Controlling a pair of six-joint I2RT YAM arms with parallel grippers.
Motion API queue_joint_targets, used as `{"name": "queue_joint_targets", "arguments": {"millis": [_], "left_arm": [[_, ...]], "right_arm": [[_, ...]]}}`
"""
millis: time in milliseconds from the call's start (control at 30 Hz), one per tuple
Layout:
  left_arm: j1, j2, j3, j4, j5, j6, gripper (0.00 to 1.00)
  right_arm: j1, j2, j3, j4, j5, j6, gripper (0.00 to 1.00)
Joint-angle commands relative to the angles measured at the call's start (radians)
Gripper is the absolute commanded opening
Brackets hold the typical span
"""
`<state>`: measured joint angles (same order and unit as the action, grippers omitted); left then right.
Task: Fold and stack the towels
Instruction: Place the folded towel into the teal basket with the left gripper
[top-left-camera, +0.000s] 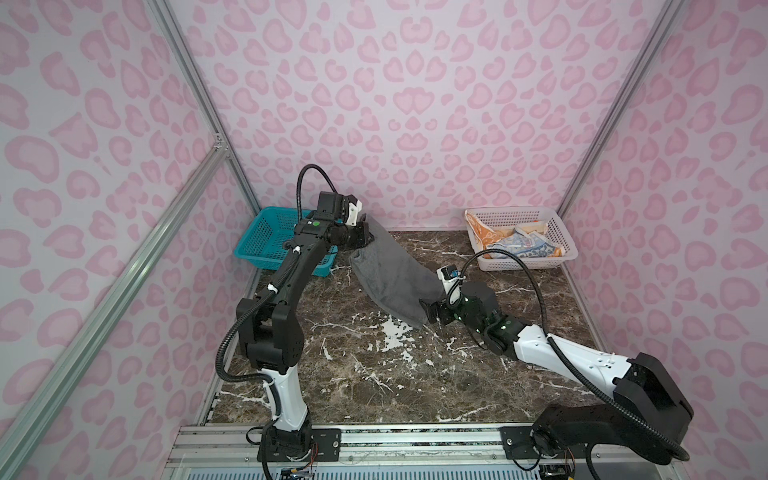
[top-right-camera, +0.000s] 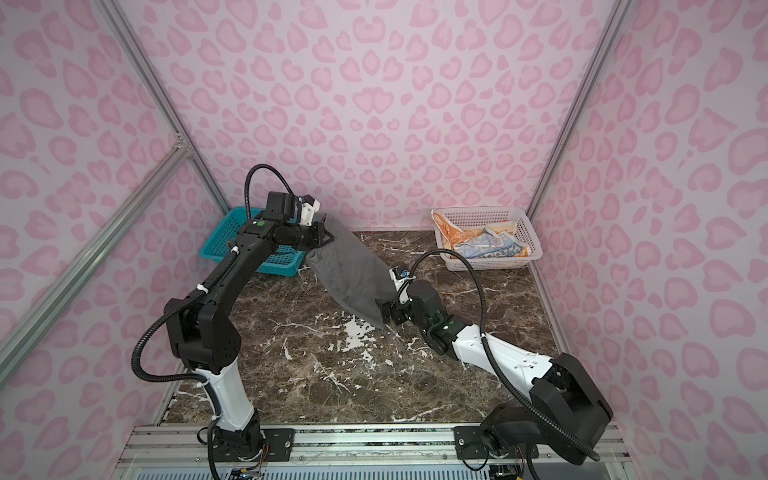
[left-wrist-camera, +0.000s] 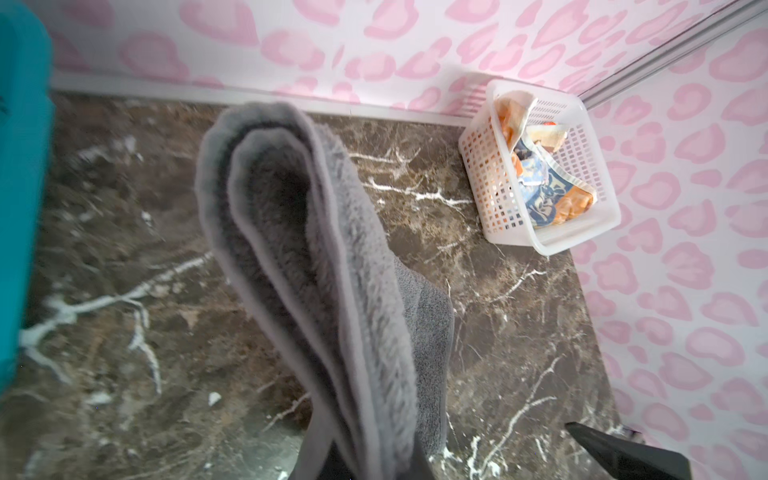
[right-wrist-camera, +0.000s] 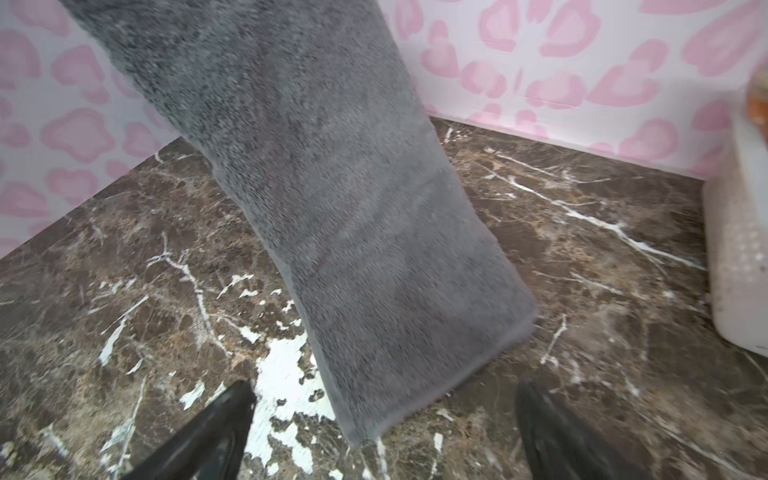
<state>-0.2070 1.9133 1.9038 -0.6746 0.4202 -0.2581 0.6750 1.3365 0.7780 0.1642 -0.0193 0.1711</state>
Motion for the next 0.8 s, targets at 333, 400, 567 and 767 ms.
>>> {"name": "queue_joint_targets", "arguments": {"millis": [333,400,567,767], "left_arm": [[0.163,0.097,0.344,-0.158,-0.132,0.221,0.03],[0.179,0.108,0.372,-0.17,-0.159,0.251,0.03],[0.233,0.113,0.409,-0.165,-0.178,0.294,0.03],[0.305,0.142,0.47,-0.124,-0.188,0.338,0.03]], "right_arm": [[-0.042,0.043,0.059,-0.061,-0.029,0.026,0.99],[-0.042,0.055,0.073,-0.068,-0.04,0.028,0.99],[-0.042,0.086,0.104,-0.083,-0.054,0.031,0.99],[-0.041,0.125,0.128,-0.083,-0.074,0.04,0.99]]}}
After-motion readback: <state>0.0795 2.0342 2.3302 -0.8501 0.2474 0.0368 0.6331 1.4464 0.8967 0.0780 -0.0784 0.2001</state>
